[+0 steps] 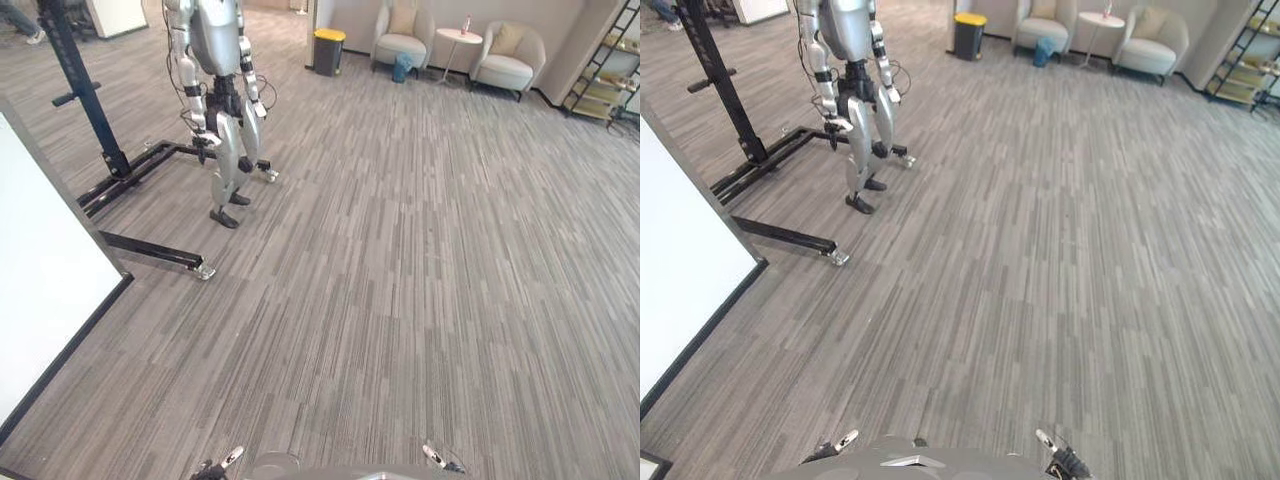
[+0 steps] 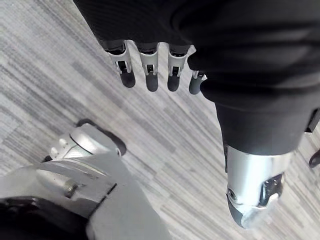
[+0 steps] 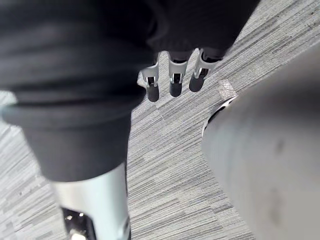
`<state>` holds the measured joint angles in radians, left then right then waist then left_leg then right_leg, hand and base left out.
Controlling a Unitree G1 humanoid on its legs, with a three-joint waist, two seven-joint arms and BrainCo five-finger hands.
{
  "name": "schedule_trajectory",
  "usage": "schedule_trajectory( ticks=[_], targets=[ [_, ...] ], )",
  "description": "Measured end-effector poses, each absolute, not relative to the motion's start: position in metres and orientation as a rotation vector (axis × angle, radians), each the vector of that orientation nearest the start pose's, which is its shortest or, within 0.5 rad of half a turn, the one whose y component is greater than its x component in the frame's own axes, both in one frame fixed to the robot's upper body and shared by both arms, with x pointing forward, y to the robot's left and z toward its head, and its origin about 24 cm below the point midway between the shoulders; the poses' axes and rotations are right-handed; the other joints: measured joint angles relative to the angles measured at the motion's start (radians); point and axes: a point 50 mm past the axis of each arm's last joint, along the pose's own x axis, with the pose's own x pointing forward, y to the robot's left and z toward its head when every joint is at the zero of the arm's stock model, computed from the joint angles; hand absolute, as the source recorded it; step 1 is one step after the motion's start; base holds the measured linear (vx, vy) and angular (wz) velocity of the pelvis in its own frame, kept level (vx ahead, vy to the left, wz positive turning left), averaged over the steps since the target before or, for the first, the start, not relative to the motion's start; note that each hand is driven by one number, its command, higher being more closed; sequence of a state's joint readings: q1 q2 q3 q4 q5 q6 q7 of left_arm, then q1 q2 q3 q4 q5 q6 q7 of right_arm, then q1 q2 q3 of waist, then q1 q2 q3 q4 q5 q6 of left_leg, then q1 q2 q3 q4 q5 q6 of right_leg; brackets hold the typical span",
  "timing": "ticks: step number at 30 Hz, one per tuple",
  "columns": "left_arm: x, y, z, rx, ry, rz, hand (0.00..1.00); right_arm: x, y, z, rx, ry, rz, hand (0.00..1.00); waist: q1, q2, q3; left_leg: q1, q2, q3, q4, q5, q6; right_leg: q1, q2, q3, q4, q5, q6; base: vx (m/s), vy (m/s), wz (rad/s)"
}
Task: Organize washtable
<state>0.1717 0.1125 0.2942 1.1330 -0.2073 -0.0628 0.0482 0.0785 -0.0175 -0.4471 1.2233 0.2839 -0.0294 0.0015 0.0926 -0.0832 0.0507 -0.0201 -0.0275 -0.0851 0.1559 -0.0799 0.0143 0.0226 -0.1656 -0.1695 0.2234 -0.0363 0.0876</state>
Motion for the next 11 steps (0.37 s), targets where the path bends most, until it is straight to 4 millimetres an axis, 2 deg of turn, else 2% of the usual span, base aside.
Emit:
schedule_trajectory(
  ticks=[2, 4, 6, 7, 11],
  targets=[
    [0.0257, 0.2288, -0.1686, -0.212, 1.21, 0.57, 0.0, 0.0485, -0.1965, -0.1751, 0.49, 1.179, -0.622, 0.0, -0.003, 0.01, -0.039, 0.013, 0.015, -0.016, -0.05, 0.011, -0.038, 0.032, 0.014, -0.015, -0.083, -0.026, 0.003, 0.01, -0.269, 0.0],
    [0.0263, 0.2295, -0.1691, -0.212, 1.218, 0.571, 0.0, 0.0504, -0.1975, -0.1747, 0.483, 1.175, -0.616, 0.0, -0.009, 0.008, -0.042, 0.034, 0.025, -0.038, -0.11, 0.05, -0.06, 0.048, 0.026, -0.052, -0.129, -0.048, -0.006, 0.01, -0.231, 0.24],
    [0.0274, 0.2241, -0.1702, -0.225, 1.219, 0.563, 0.0, 0.0506, -0.202, -0.1739, 0.465, 1.171, -0.614, 0.0, -0.03, 0.036, -0.043, 0.063, 0.046, -0.069, -0.193, 0.102, -0.078, 0.053, 0.045, -0.085, -0.136, -0.056, -0.018, -0.02, -0.162, 0.46],
    [0.027, 0.223, -0.1704, -0.228, 1.221, 0.562, 0.0, 0.0508, -0.2031, -0.1737, 0.46, 1.17, -0.612, 0.0, -0.03, 0.04, -0.044, 0.068, 0.052, -0.072, -0.209, 0.111, -0.083, 0.054, 0.05, -0.091, -0.139, -0.056, -0.018, -0.02, -0.121, 0.36],
    [0.0276, 0.2252, -0.1699, -0.226, 1.216, 0.567, 0.0, 0.0535, -0.2014, -0.1736, 0.443, 1.172, -0.583, 0.0, -0.029, 0.028, -0.044, 0.076, 0.071, -0.094, -0.248, 0.132, -0.094, 0.07, 0.07, -0.117, -0.164, -0.06, -0.017, -0.01, -0.059, 0.17]
  ],
)
